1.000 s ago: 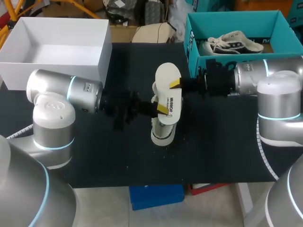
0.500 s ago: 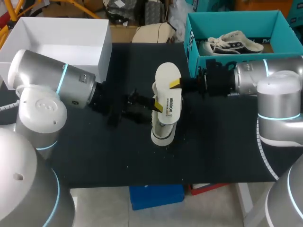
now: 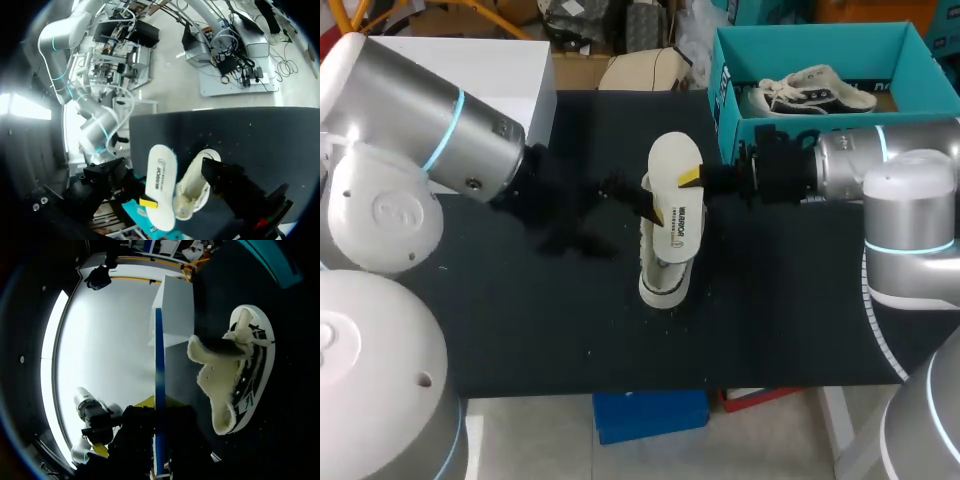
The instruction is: Take the shoe out of the shoebox, open the shoe tongue, remove and reinsert the insole, then place the shoe into the shoebox
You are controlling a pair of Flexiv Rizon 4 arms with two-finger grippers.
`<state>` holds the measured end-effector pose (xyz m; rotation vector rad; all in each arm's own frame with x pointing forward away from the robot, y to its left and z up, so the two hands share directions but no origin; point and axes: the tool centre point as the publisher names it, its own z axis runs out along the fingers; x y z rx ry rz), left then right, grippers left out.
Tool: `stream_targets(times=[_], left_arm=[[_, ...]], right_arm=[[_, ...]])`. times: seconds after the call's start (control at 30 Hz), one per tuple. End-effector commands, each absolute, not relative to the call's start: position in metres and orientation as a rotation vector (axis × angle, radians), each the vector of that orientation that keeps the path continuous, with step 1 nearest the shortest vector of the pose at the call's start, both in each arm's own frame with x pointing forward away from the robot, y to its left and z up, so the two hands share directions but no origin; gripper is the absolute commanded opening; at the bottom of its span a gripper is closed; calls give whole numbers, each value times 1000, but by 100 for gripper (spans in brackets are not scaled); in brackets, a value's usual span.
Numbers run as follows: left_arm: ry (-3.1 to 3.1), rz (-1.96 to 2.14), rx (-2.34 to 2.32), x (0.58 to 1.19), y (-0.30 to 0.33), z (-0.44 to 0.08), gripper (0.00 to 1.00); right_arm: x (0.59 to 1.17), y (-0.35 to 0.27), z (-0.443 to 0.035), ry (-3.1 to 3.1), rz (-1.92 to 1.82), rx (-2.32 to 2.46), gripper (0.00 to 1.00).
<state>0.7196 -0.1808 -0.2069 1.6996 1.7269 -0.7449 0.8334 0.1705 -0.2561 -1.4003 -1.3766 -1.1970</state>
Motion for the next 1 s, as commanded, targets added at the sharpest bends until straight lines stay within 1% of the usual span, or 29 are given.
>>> stream_targets(times=[0.03, 0.43, 0.6, 0.83, 1.0], left_arm=[[2441, 296, 2137, 732, -210, -206, 100], [2473, 581, 2244, 741, -228, -200, 100], [2435, 479, 2253, 741, -229, -203, 100], [2208, 239, 2243, 739, -233, -202, 100], [2170, 195, 2216, 740, -231, -201, 100]], right_arm=[[834, 172, -256, -1377, -1197, -1402, 0], [834, 172, -256, -1377, -1197, -1402, 0], [834, 172, -256, -1377, -1197, -1402, 0], [834, 172, -256, -1377, -1197, -1402, 0], [834, 172, -256, -1377, -1197, -1402, 0]])
